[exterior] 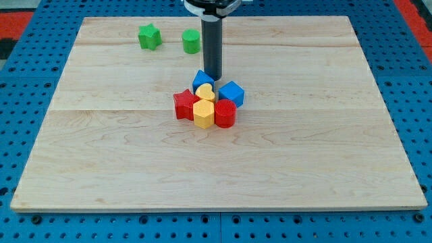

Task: Push green circle closer to blue triangle

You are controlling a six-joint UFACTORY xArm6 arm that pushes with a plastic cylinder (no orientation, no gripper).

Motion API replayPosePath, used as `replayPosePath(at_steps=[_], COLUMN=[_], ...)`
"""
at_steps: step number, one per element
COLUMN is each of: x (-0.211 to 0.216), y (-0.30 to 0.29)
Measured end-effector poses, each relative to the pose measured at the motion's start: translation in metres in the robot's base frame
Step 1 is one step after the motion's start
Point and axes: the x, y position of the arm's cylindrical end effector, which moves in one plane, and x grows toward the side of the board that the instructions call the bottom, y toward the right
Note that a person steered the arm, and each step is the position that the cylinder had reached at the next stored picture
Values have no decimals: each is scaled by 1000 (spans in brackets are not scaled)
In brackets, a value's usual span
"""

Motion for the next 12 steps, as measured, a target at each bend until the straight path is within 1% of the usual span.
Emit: replayPosePath(at_steps=[1,2,3,4,5,6,7,8,9,10,11,12], x=[-9,-25,-72,-84,-117,-126,-119,-107,-110,-119,-119,-118], y=[0,-30,-25,19,35,1,-12,-12,-12,-32,-66,-88])
